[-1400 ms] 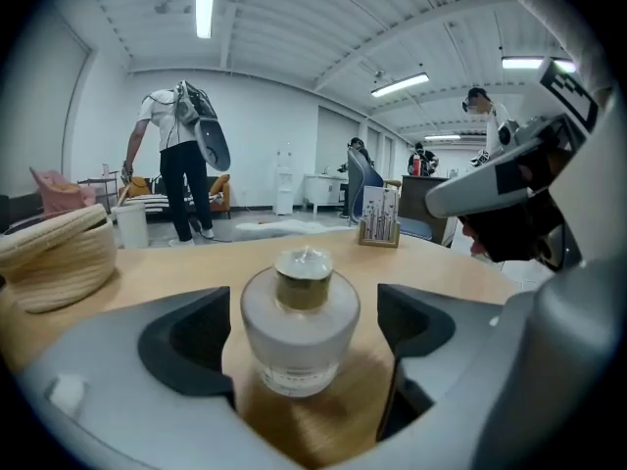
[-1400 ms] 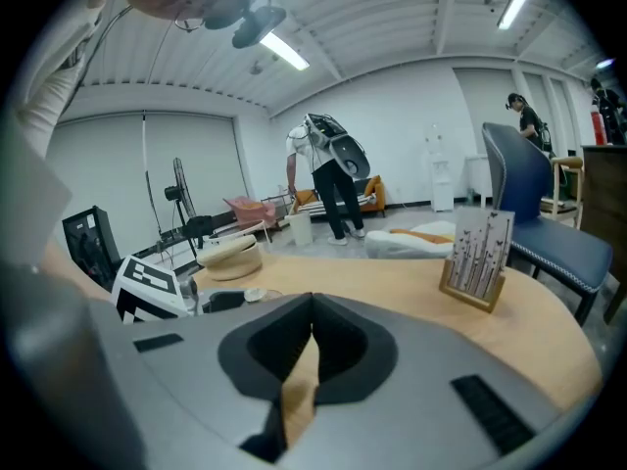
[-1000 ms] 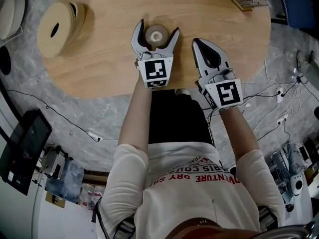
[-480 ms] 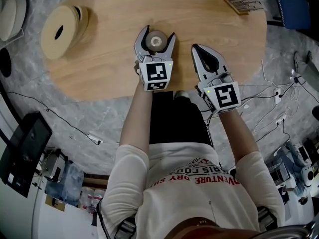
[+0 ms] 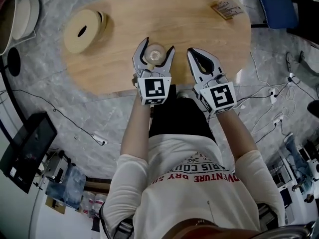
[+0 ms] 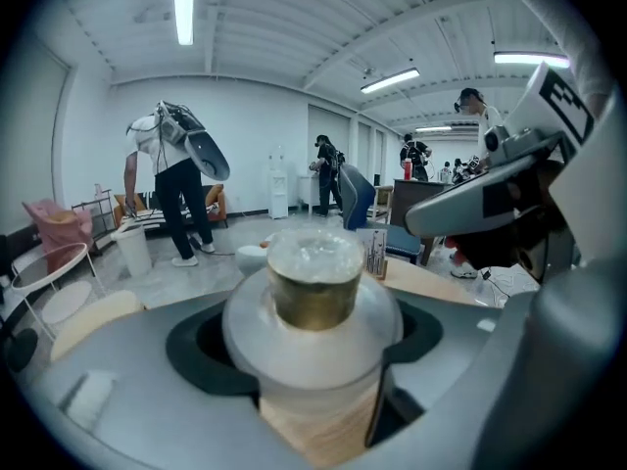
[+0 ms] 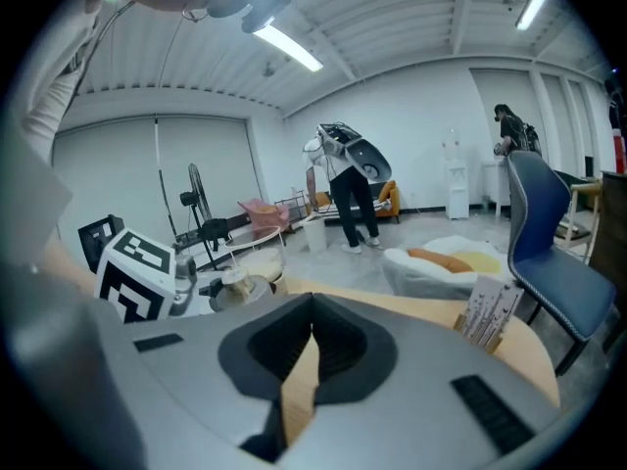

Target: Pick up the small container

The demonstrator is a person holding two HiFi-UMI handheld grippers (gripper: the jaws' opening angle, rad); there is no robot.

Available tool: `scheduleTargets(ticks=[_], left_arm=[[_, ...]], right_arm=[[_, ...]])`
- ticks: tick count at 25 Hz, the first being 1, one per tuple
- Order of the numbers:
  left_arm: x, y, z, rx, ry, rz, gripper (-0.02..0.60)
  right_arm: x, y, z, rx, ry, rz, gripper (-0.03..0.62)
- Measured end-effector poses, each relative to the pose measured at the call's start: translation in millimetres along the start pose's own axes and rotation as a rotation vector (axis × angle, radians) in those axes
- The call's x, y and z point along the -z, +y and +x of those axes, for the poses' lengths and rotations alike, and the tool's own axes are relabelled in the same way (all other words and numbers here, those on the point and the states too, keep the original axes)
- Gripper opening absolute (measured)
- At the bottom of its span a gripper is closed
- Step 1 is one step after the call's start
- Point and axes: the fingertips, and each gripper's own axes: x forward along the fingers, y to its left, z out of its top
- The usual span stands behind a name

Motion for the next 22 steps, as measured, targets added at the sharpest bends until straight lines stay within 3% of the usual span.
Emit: scheduleTargets(ticks=[12,22], left_arm=[[-152,15,-119,-0.008,-0.101,0.118,0.344],[-264,21,-204,-0.011,-0.226,0.113,0.344]], right_arm=[[-139,59,-60,-0.033,-0.119,-0.105,0.006],[-225,90,-125,-0.039,-0.250,-0.137,0.006]])
